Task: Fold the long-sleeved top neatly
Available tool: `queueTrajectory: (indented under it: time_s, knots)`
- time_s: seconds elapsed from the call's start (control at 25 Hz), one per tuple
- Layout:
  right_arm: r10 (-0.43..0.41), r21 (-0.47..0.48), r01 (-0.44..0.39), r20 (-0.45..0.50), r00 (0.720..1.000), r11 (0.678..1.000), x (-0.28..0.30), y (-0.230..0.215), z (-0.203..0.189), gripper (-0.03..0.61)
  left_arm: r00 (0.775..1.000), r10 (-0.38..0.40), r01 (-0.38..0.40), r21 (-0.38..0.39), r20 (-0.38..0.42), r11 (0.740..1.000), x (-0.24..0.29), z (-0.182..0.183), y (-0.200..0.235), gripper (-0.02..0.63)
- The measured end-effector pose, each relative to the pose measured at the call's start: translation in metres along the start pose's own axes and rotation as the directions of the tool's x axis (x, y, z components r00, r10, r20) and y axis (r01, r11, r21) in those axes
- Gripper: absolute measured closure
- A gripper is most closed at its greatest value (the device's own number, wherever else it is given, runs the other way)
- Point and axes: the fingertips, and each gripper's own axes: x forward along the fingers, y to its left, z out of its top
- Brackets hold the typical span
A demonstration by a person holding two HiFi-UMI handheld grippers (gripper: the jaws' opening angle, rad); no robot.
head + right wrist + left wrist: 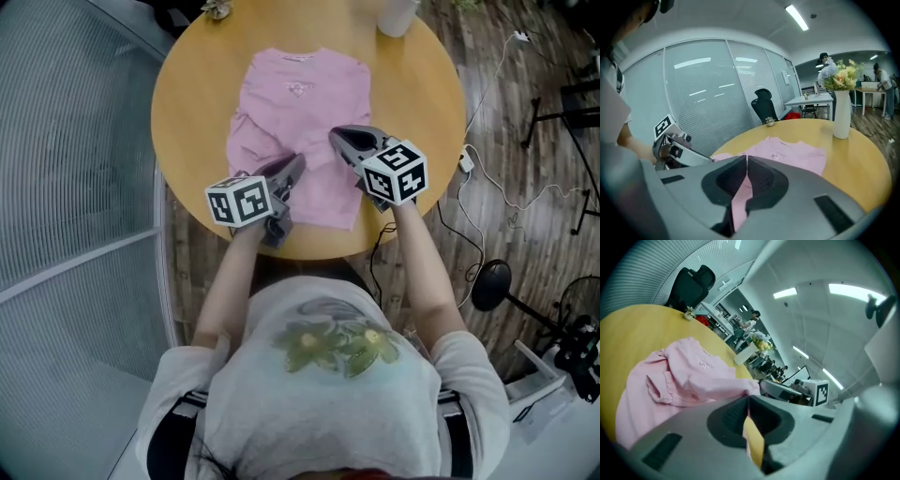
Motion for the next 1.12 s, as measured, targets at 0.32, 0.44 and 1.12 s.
queueTrajectory:
  time_s: [0.32, 0.44, 1.12]
  knots:
    - [0.037, -0.108, -0.042, -0.045, 0.998, 0.993, 0.046, 0.016, 0.041, 0.554, 0.996, 0.010, -0.005, -0.051, 0.084, 0.999, -0.023, 0.033, 0.027, 0.595]
    - [0.042, -0.172, -0.049, -0.044, 0.998, 0.984, 0.073, 0.028, 0.077, 0.554, 0.992, 0.017, -0.015, -0.018, 0.128, 1.000, -0.042, 0.074, 0.044, 0.595]
    - [0.083, -0.426, -0.083, -0.018, 0.996, 0.901, 0.255, 0.120, 0.262, 0.554, 0.923, -0.039, 0.004, 0.090, 0.384, 0.996, -0.190, 0.279, 0.130, 0.595]
